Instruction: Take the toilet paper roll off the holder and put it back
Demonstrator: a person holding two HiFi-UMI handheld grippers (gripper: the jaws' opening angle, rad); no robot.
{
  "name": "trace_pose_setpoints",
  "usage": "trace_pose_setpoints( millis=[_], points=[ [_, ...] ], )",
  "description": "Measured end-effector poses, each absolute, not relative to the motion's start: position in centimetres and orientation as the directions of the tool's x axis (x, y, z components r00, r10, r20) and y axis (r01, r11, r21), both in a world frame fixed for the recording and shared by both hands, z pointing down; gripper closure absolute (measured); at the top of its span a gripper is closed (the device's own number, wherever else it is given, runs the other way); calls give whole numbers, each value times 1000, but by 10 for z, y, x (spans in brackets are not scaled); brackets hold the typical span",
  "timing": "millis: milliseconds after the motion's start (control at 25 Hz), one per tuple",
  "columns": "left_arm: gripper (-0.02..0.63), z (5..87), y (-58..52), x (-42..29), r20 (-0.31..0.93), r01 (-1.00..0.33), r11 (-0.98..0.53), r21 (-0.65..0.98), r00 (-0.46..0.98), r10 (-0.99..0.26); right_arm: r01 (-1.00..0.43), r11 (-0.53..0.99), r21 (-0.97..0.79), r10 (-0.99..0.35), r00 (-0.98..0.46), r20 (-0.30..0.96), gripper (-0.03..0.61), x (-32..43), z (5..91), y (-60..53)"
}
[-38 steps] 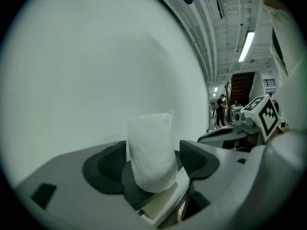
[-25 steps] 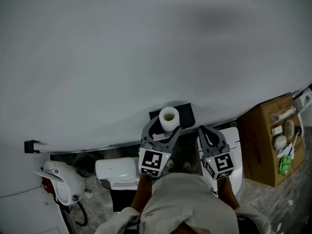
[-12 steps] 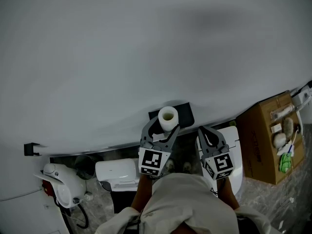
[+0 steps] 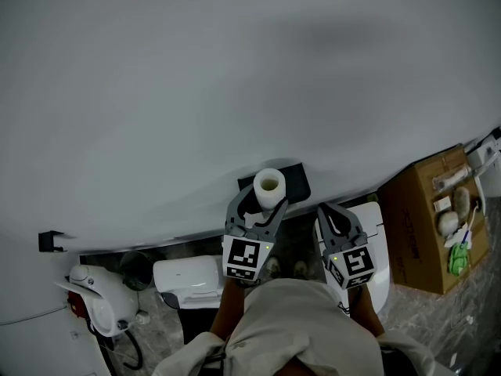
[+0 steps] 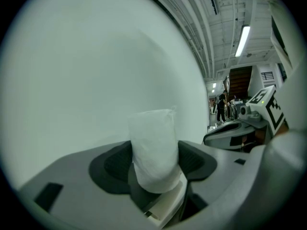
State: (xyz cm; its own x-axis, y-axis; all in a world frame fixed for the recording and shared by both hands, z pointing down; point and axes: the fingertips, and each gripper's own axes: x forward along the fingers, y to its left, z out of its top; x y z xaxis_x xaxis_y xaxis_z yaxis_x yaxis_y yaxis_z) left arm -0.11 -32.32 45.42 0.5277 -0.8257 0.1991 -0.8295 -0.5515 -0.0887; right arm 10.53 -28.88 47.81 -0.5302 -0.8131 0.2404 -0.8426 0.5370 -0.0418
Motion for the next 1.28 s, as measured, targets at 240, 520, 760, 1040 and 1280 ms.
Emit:
trace_pose_setpoints(
  millis=[240,520,760,1040,1280],
  points=[
    [318,448,-319,1,185,-830,-550,-93,529,-828,-842,539,-38,-815,-532,232,581,107,475,-283],
    [318,439,-315,2,163,-835,-539,-106,520,-838,-837,547,-37,-811,-540,226,581,108,473,-279],
    [318,436,-314,2,156,-843,-528,-103,511,-845,-830,556,-40,-804,-549,228,581,111,474,-282],
    [318,431,-303,-3,144,-862,-494,-112,478,-866,-814,579,-46,-788,-574,224,581,111,474,-277],
    [318,435,-307,-4,151,-881,-460,-108,443,-884,-794,606,-56,-766,-601,227,581,113,479,-288]
  ],
)
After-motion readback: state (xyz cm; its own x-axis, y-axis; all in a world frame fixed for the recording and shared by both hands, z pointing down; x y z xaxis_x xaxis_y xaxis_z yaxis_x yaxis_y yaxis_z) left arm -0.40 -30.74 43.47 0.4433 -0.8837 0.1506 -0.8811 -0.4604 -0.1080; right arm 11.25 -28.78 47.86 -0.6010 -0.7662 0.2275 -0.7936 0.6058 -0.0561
